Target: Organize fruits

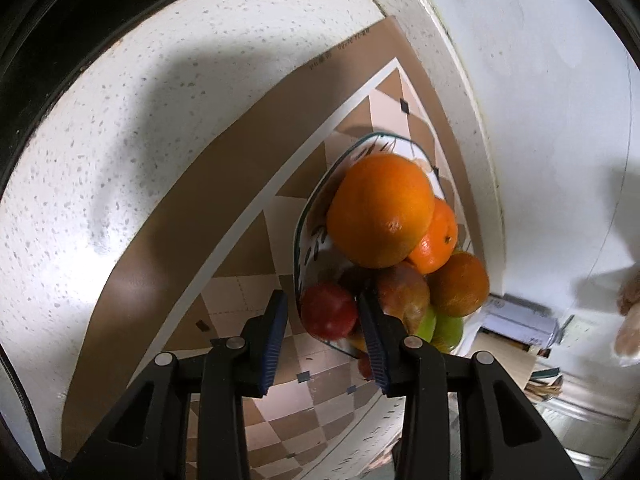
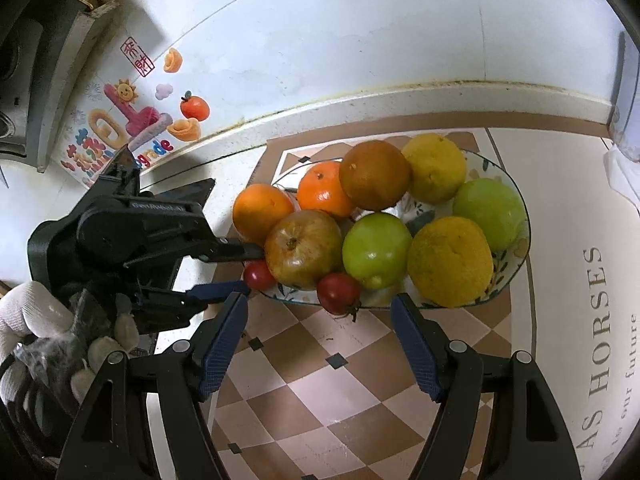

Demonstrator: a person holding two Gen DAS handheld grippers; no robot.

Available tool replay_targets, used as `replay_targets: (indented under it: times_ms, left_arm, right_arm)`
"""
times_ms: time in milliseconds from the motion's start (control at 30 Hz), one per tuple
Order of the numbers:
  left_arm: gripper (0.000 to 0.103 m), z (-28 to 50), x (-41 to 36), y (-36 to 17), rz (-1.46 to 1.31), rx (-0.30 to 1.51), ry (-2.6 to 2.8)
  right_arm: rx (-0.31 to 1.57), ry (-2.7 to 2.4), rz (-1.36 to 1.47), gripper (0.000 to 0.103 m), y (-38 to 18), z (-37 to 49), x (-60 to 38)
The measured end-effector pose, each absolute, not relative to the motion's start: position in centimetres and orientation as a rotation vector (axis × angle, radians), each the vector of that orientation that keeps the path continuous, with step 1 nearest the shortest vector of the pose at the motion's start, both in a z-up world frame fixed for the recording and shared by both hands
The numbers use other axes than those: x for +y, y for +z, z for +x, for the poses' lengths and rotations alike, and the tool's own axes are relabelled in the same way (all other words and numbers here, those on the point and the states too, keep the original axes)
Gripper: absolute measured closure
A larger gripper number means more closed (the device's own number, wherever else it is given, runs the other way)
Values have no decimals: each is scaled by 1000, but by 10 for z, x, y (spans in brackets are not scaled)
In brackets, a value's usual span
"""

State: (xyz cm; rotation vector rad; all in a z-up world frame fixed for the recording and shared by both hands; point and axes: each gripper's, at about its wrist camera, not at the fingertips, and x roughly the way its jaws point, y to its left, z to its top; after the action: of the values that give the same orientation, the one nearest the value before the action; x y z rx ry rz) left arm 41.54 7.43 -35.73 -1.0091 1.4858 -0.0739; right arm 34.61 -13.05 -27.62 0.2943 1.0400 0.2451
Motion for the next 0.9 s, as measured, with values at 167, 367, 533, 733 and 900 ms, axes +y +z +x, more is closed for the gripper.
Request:
replay_targets:
  times_ms: [167, 367, 533, 733, 900]
  left_arm:
    - [69, 415, 74, -340, -934, 1463, -77]
    - [68, 399, 57, -296, -489, 1391, -41]
    - [40, 368, 43, -261, -192, 1301, -34]
    - [10, 336, 31, -216, -76, 1194, -74]
    - [5, 304, 19, -183, -24, 1114, -102]
  right_arm:
    - [1059, 184, 262, 26, -274, 342, -136]
    - [1105, 47, 217, 9, -259, 333, -154]
    - [1089, -31, 162, 7, -233, 314, -164]
    - [1029, -85, 147, 6, -192, 277, -167]
    - [974, -95, 149, 5, -157, 238, -168]
